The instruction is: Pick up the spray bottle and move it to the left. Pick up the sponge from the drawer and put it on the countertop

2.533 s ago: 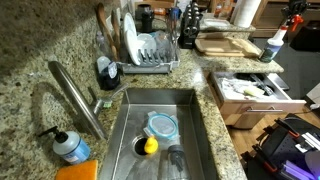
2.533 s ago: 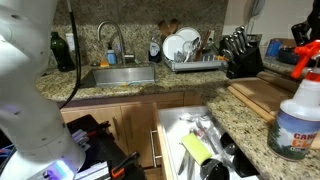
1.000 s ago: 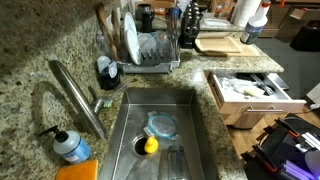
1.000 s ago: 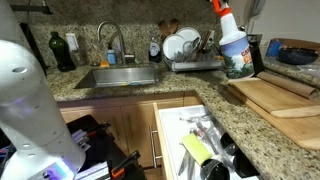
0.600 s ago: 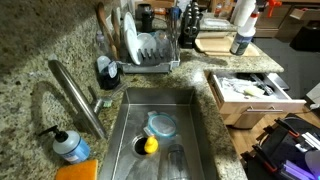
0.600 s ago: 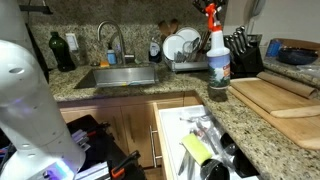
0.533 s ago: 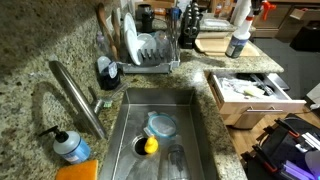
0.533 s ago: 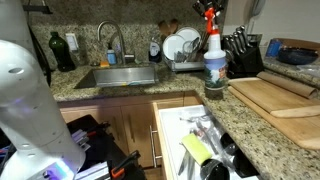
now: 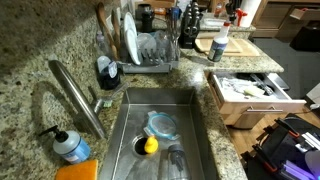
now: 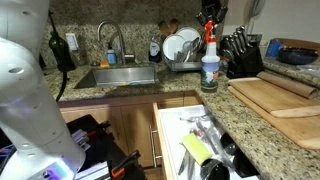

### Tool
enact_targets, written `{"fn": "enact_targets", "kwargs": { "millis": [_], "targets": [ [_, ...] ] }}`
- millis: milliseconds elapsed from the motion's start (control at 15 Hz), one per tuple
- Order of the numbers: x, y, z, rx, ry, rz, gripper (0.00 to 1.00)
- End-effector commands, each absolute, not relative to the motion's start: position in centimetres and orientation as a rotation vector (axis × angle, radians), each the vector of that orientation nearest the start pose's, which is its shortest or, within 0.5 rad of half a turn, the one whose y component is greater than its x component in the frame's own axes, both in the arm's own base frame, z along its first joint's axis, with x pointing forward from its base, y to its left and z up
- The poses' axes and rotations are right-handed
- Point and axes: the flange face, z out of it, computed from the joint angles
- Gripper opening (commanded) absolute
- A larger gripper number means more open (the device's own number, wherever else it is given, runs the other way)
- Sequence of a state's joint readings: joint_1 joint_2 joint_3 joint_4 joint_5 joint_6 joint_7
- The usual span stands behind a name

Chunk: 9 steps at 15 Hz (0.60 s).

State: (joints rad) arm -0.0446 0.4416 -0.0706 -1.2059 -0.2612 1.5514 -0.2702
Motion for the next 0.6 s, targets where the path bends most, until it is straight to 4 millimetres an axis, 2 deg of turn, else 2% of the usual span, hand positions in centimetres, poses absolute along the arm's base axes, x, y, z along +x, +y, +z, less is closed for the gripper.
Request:
{"fn": "enact_targets", "kwargs": {
  "millis": [0, 533],
  "targets": [
    [69.0, -9.3, 53.6, -3.333, -0.266, 0.231, 0.05],
    [71.8, -10.0, 49.4, -3.367, -0.119, 0.328, 0.05]
  ]
}}
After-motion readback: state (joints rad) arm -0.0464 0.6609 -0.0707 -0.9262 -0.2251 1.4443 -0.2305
